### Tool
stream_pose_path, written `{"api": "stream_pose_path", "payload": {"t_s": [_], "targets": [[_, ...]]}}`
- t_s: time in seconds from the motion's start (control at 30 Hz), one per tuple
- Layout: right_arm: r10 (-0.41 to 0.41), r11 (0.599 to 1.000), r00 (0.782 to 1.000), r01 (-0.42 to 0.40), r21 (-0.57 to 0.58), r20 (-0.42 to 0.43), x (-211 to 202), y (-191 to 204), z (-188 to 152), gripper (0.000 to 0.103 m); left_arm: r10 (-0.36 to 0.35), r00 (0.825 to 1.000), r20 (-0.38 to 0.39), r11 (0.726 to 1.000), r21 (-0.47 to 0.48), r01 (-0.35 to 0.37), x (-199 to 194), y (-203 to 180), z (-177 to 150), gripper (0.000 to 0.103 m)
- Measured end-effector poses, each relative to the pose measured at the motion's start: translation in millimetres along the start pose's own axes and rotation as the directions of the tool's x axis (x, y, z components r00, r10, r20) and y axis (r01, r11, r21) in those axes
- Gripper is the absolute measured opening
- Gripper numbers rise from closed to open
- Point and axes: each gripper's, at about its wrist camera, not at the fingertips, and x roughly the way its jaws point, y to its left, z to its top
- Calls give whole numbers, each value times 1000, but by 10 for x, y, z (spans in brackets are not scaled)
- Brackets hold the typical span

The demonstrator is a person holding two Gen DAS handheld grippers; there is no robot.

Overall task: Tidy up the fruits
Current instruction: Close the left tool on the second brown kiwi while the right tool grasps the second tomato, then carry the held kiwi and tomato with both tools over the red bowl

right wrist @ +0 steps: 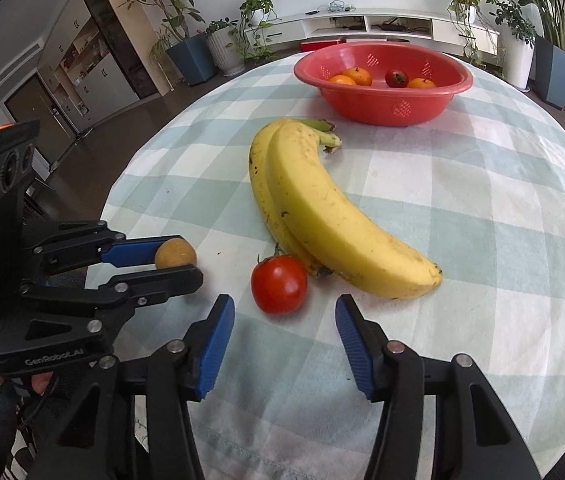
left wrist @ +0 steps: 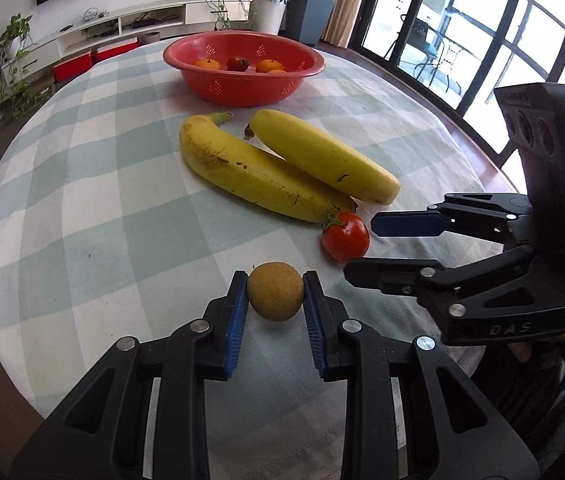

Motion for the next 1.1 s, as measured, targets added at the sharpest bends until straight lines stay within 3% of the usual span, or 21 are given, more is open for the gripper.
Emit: {"api": "stream_pose_path", "payload": {"t_s": [0.53, 0.73, 0.87, 1.1], "targets": [[-84, 996, 996, 83, -27, -27, 163, 172, 63, 50, 38, 999, 9, 997, -69, -37, -9, -1, -95, 26], [-104, 994, 994, 105, 26, -35, 160, 127, 84, 40, 38, 999, 5, 997, -68, -38, 23, -30, -109, 26], [-77, 996, 996, 79, 53, -33, 144, 72, 76, 34, 41, 999, 1, 997, -67, -41, 41, -29, -108, 26], [-39, 997, 999, 41, 63, -33, 73, 73, 6, 34, 41, 999, 10, 997, -72, -40, 29, -14, -110, 26]]}}
